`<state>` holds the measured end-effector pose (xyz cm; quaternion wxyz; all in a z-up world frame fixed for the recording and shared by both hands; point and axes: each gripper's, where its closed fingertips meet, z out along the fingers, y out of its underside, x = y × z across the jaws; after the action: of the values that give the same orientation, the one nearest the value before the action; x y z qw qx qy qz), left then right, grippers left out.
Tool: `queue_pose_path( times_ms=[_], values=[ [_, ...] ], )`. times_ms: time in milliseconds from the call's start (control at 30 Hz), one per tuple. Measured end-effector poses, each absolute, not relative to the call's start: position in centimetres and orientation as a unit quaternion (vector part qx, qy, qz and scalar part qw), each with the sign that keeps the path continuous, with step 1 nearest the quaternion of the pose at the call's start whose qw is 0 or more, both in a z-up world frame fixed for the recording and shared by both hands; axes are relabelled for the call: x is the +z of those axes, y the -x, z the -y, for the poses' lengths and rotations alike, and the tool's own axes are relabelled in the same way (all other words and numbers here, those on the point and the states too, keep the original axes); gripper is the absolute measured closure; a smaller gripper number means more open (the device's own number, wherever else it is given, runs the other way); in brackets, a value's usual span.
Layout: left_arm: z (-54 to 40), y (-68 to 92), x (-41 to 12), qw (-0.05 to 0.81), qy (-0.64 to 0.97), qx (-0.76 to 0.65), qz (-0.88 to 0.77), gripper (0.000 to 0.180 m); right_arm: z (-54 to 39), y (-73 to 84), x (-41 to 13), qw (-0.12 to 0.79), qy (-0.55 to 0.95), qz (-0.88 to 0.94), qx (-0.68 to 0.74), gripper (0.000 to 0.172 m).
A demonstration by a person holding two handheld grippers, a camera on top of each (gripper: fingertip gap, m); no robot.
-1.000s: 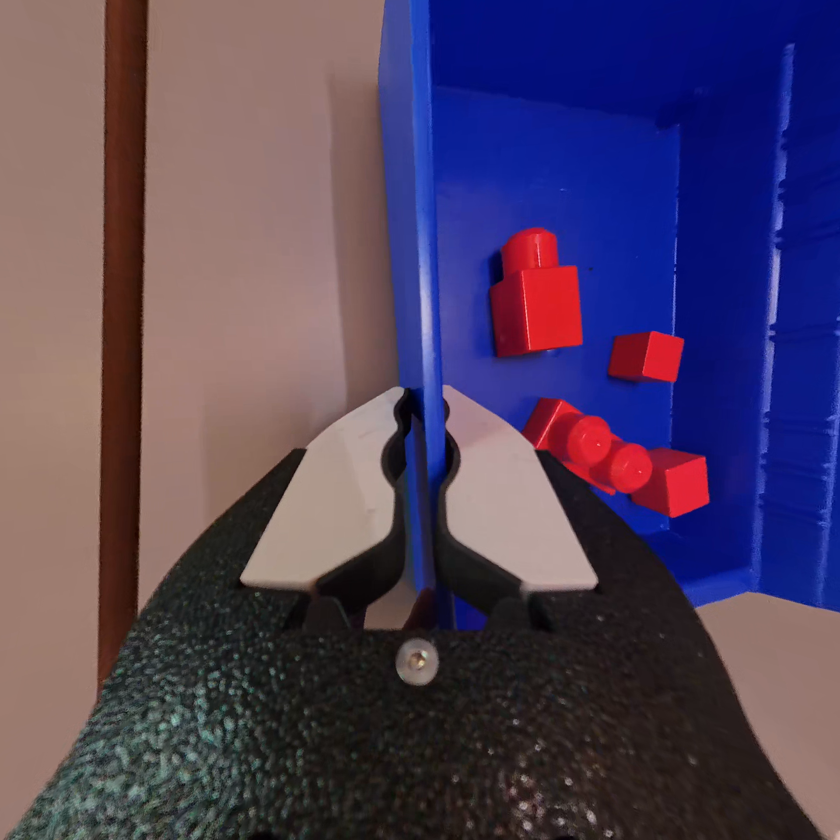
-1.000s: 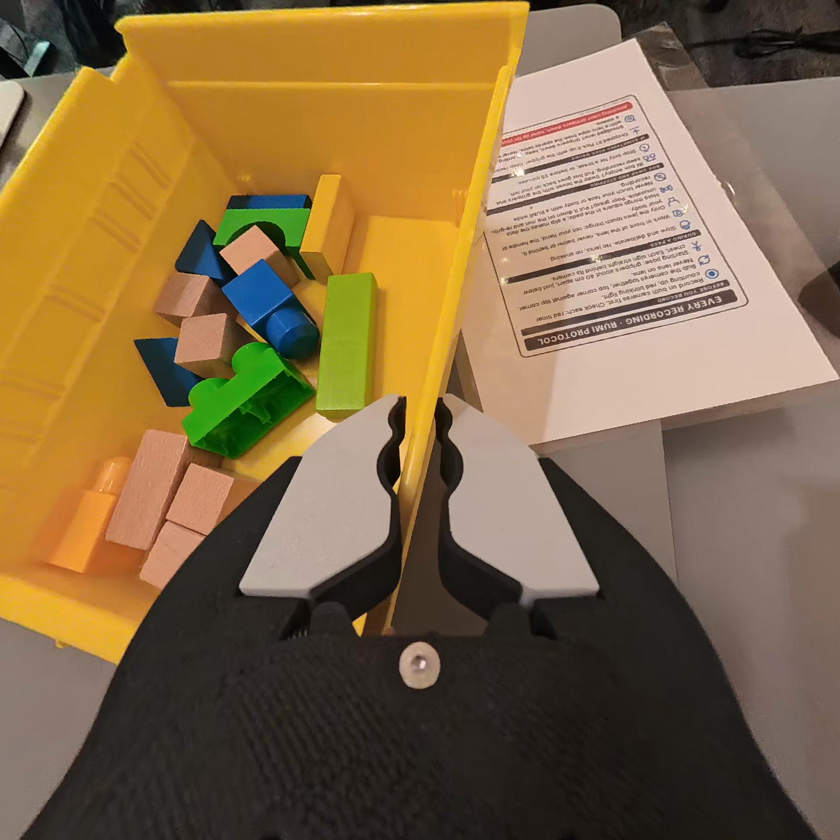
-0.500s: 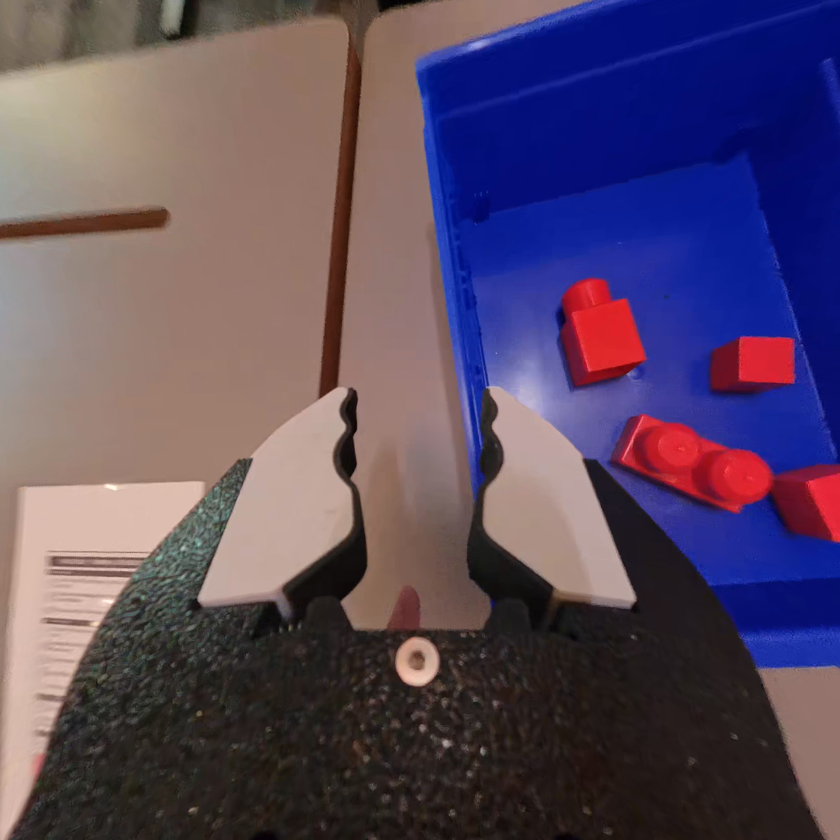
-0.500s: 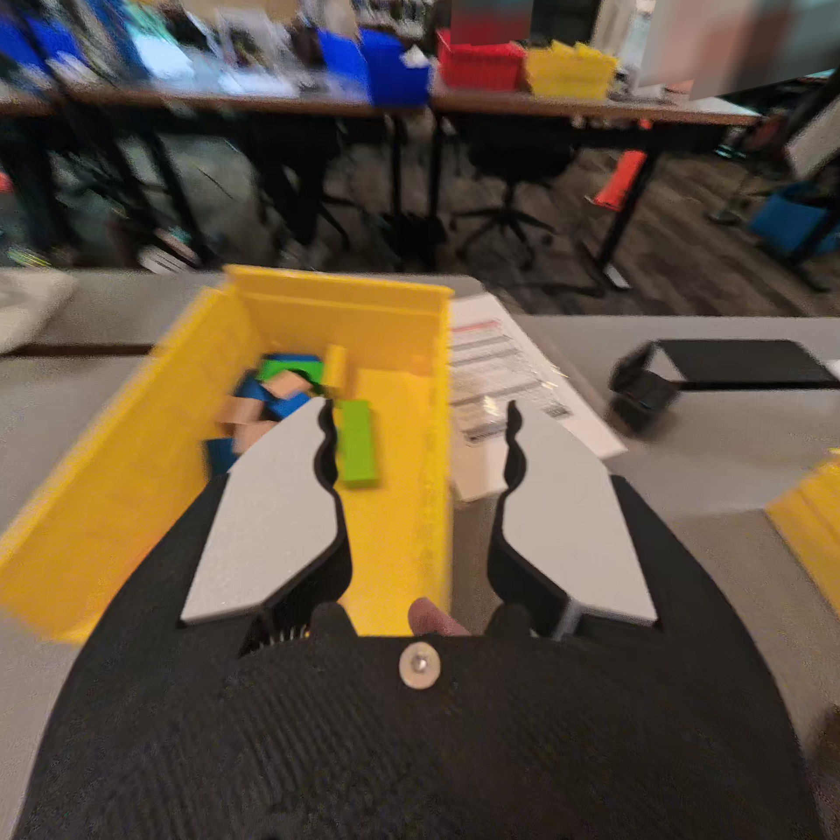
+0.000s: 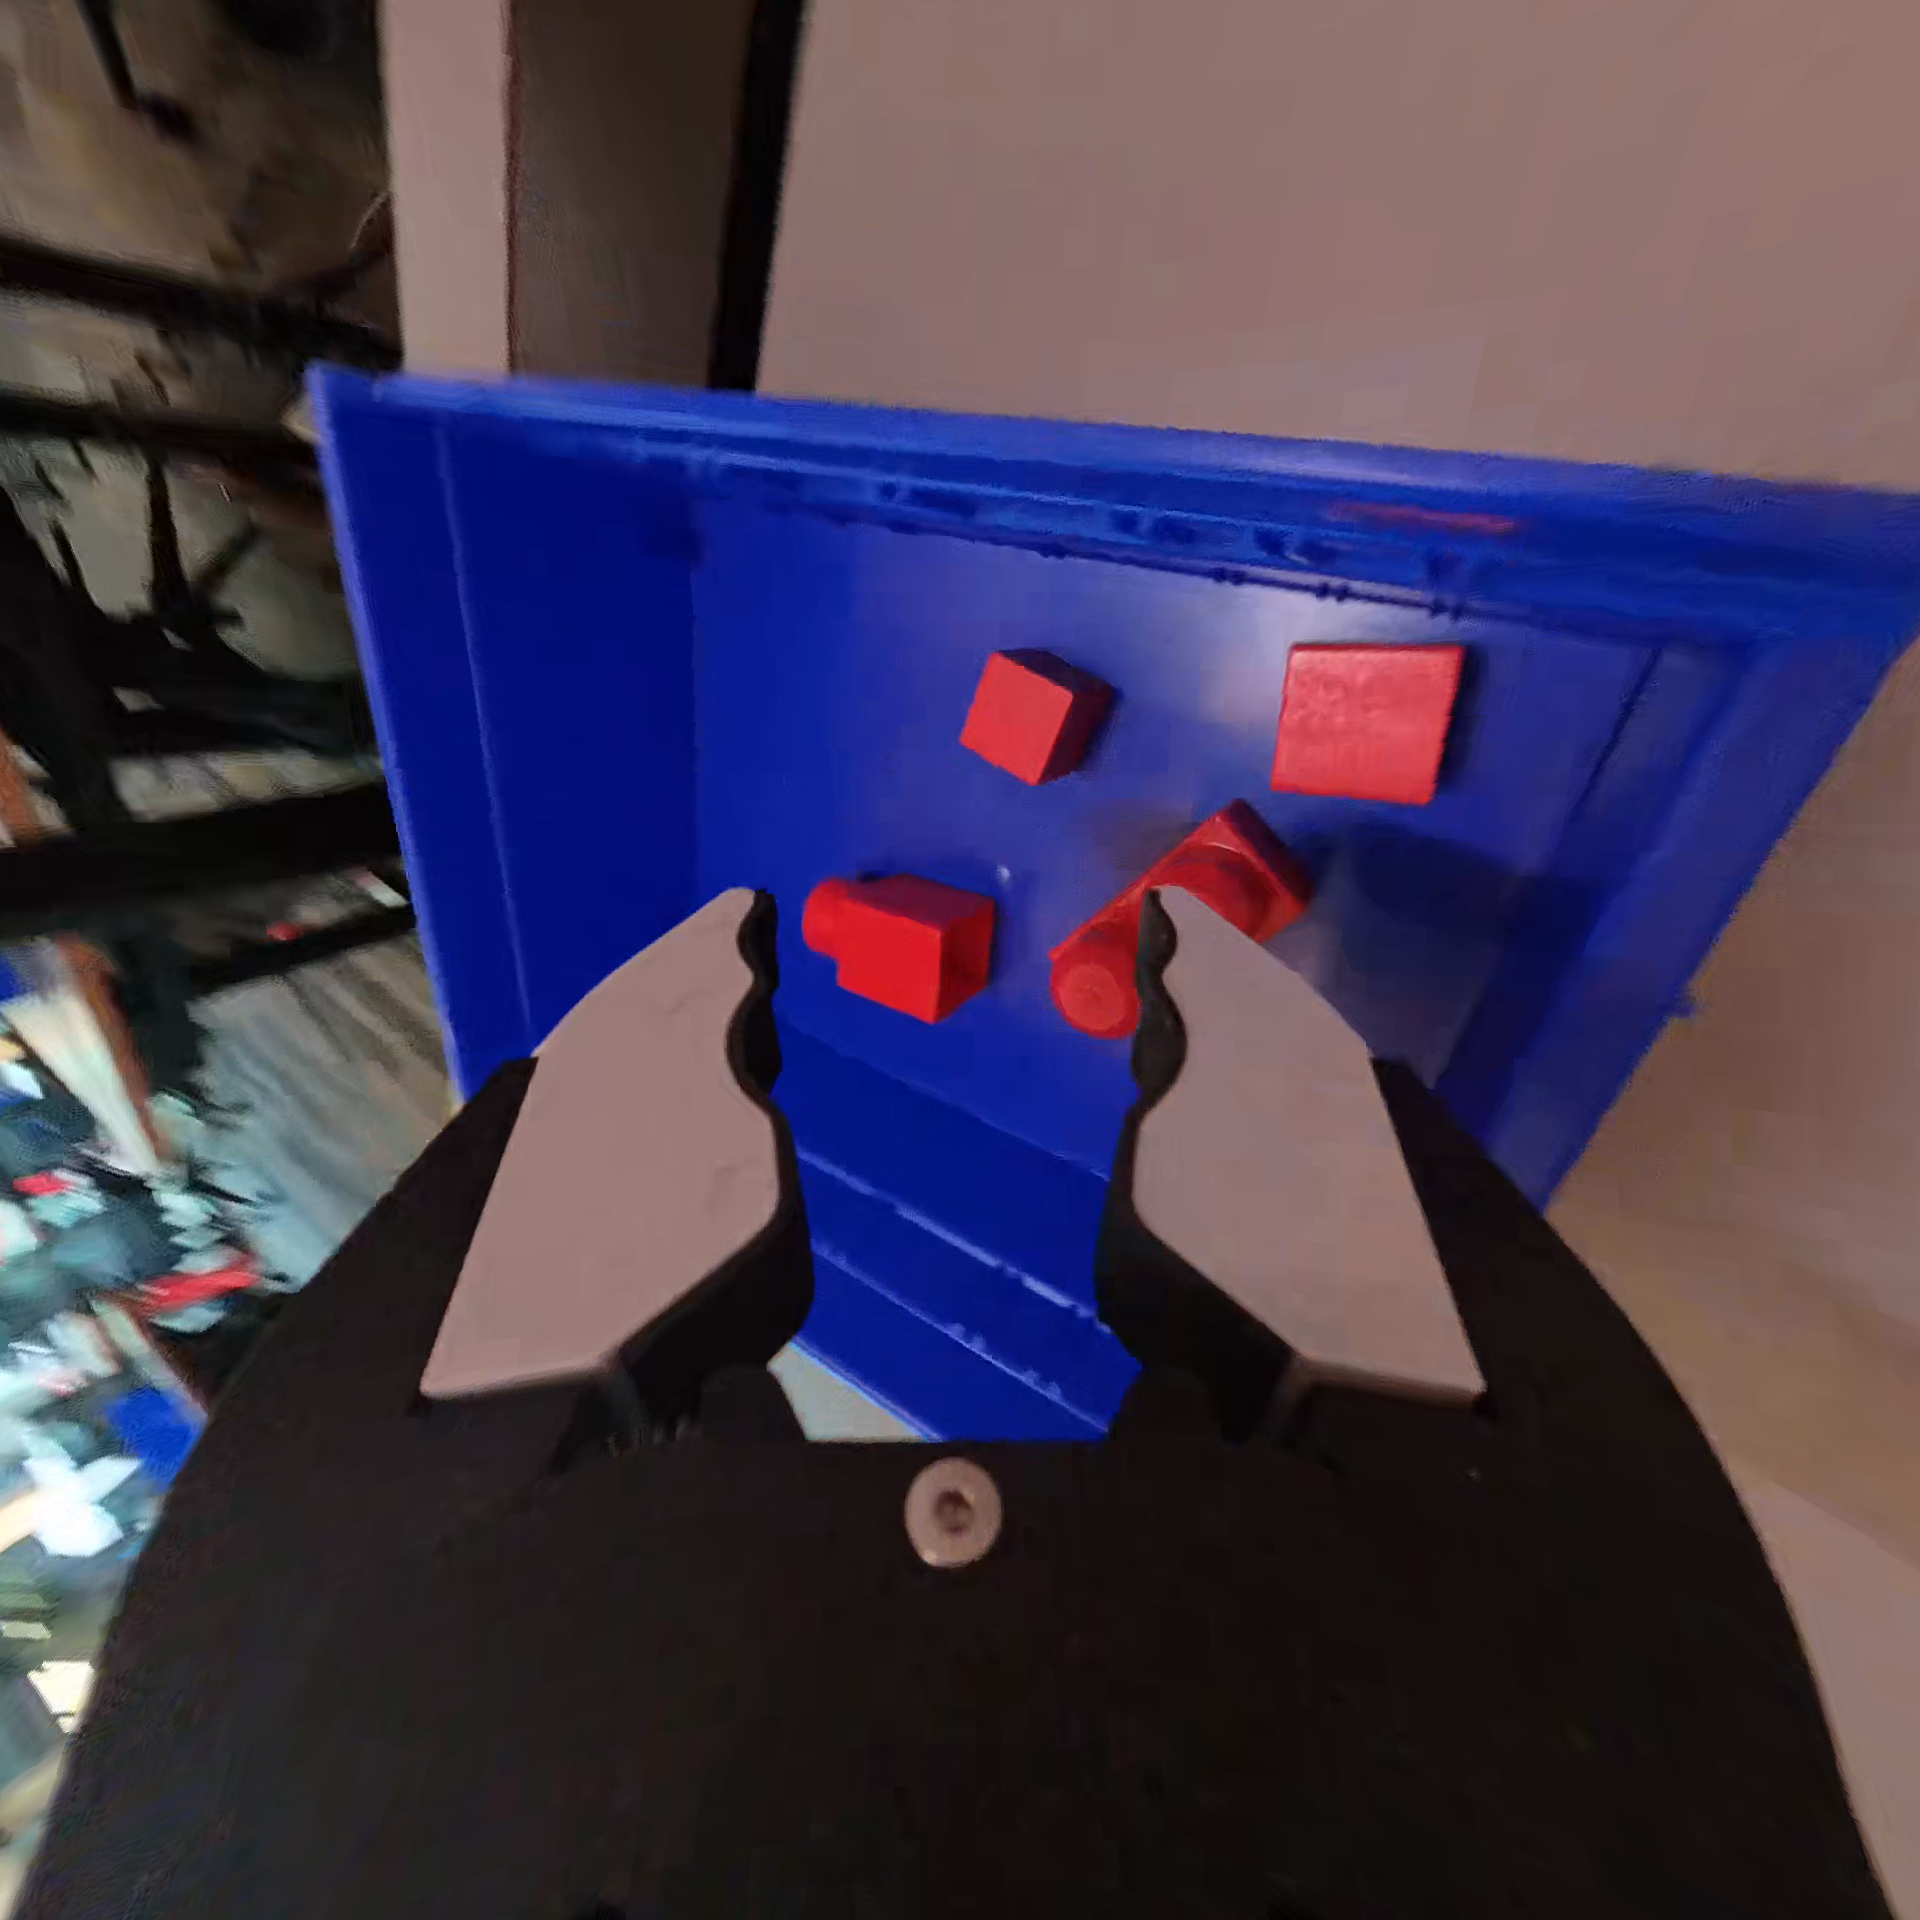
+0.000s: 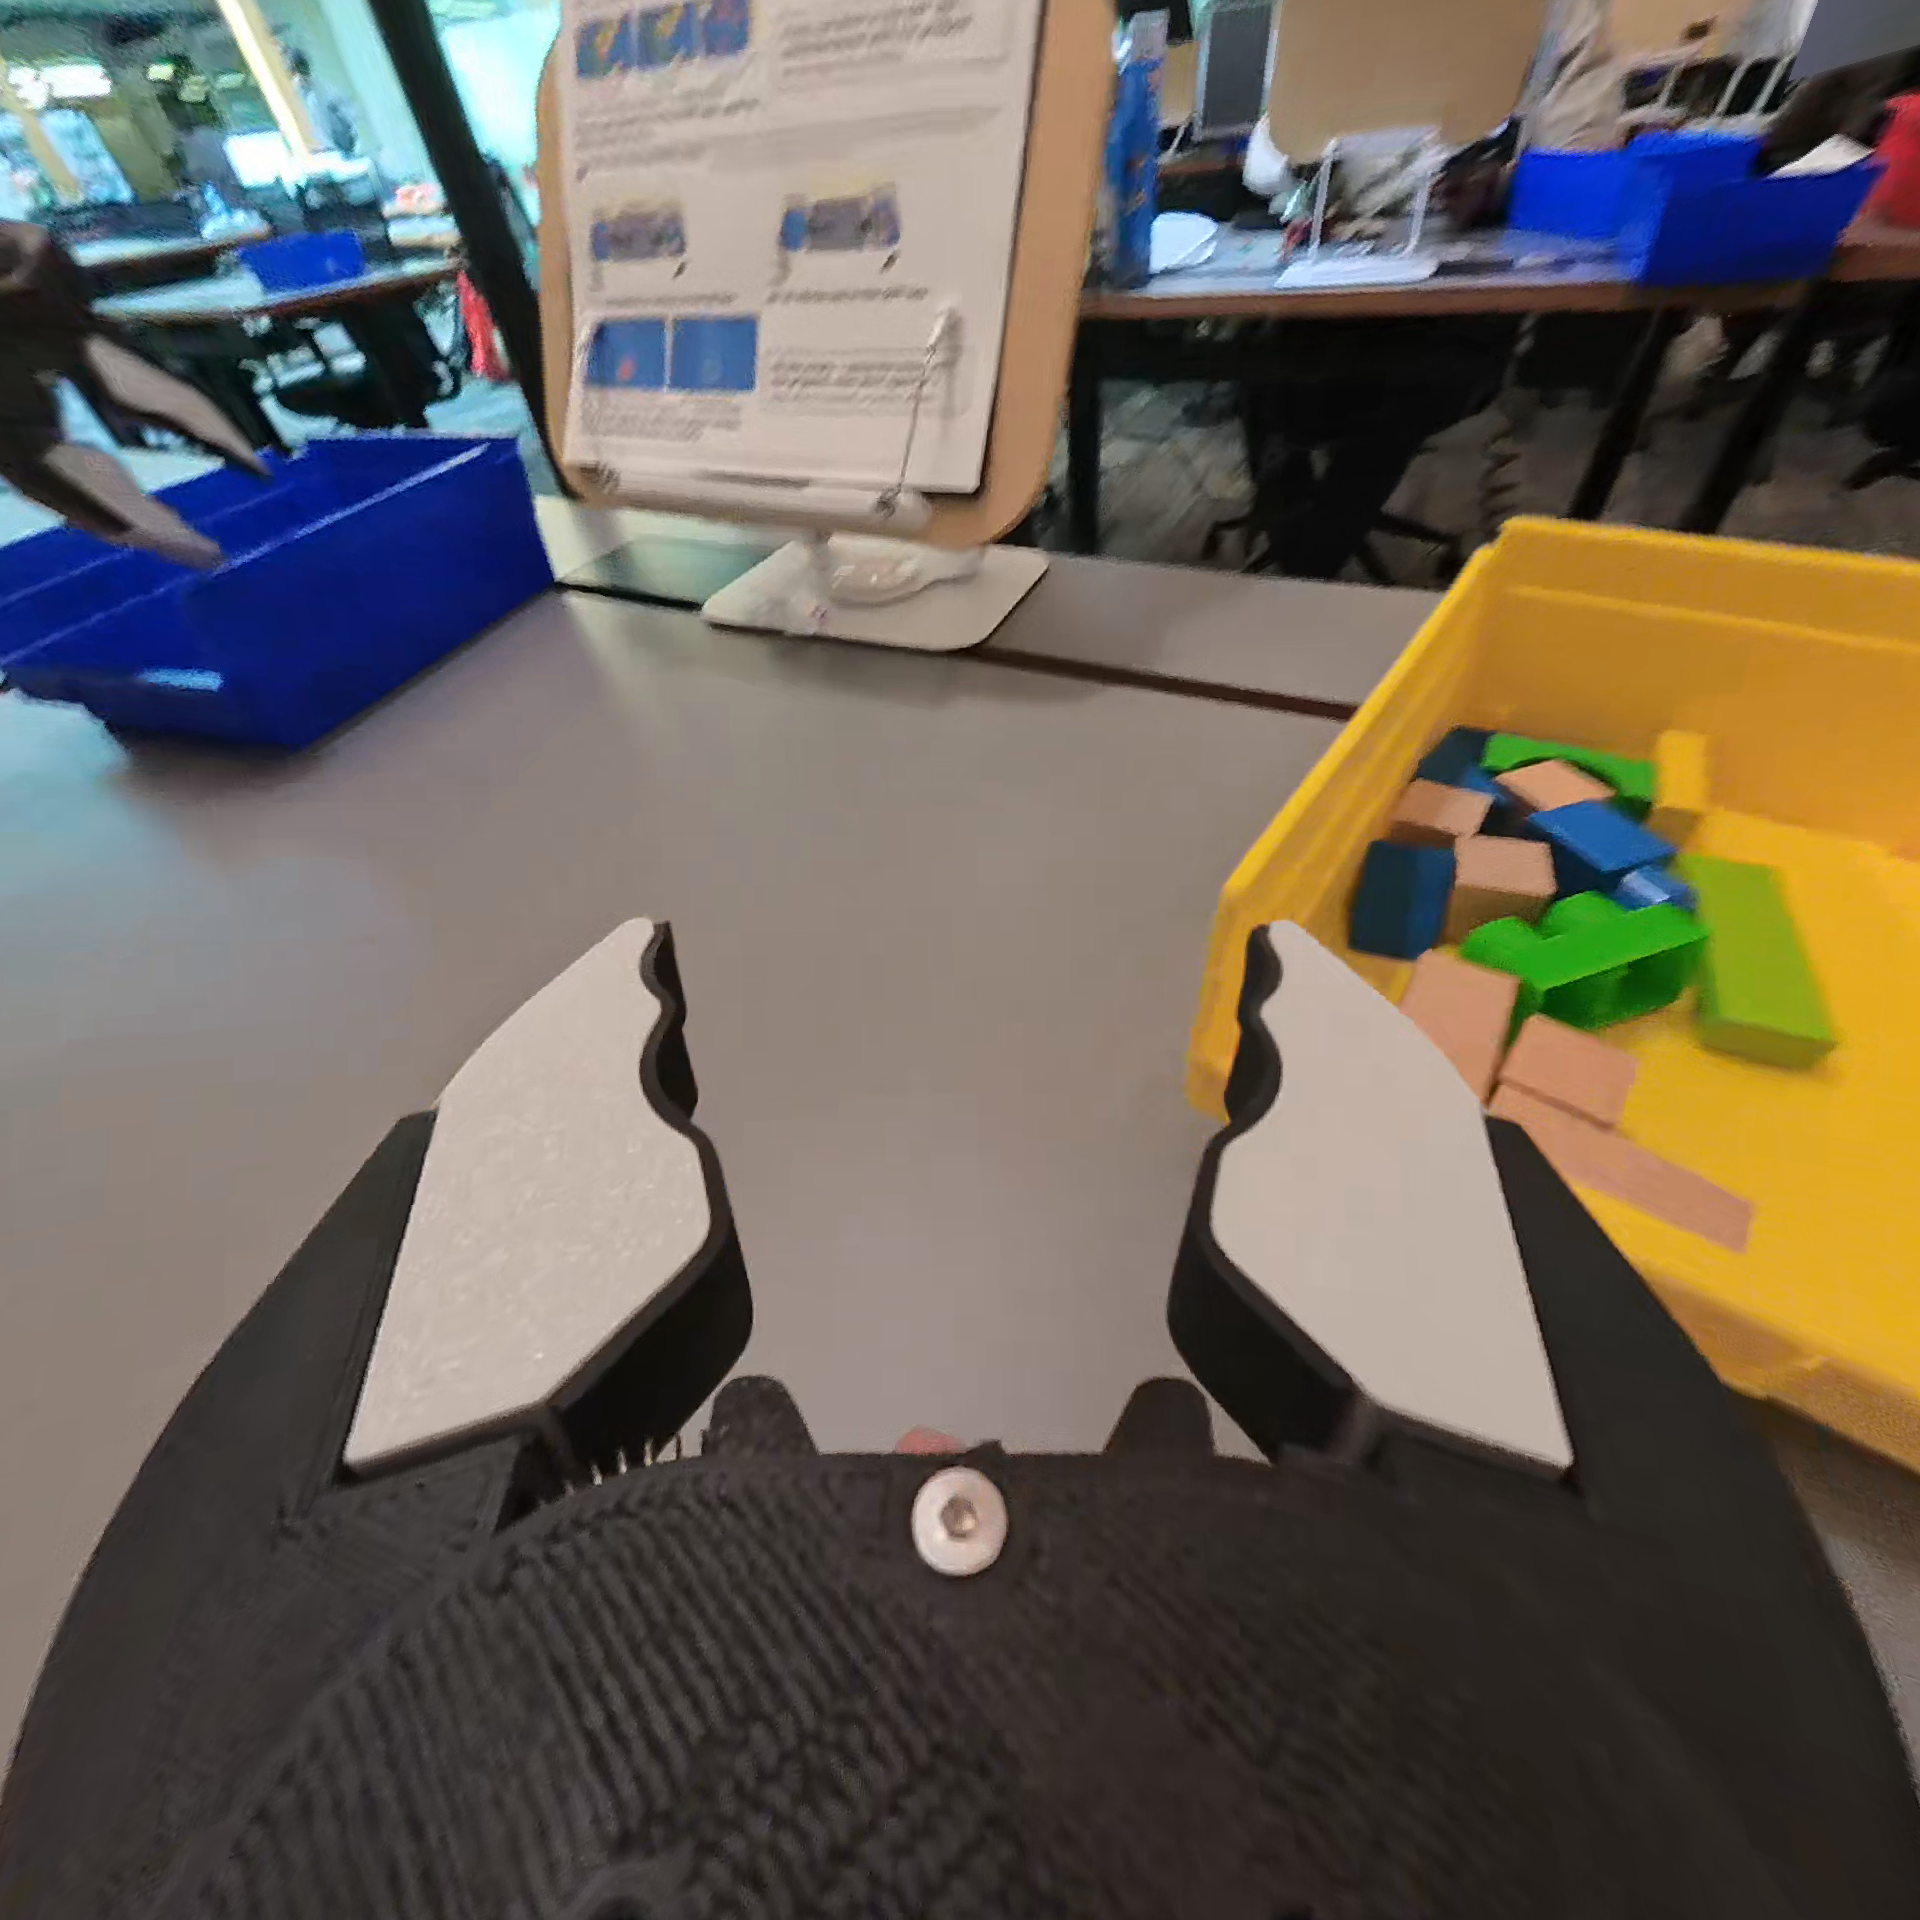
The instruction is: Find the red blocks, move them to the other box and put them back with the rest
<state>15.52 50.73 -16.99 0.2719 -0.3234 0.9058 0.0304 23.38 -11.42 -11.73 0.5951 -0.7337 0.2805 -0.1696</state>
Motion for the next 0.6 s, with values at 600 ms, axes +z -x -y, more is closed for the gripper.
queue_pose_path(
  times_ms=[600],
  values=[
    [-51.0, -18.5, -25.0, 0.15, 0.278, 0.073, -0.946, 0.15, 13.7, -21.3, -16.7, 0.56, 0.749, -0.328, -0.134, 0.068]
  ],
)
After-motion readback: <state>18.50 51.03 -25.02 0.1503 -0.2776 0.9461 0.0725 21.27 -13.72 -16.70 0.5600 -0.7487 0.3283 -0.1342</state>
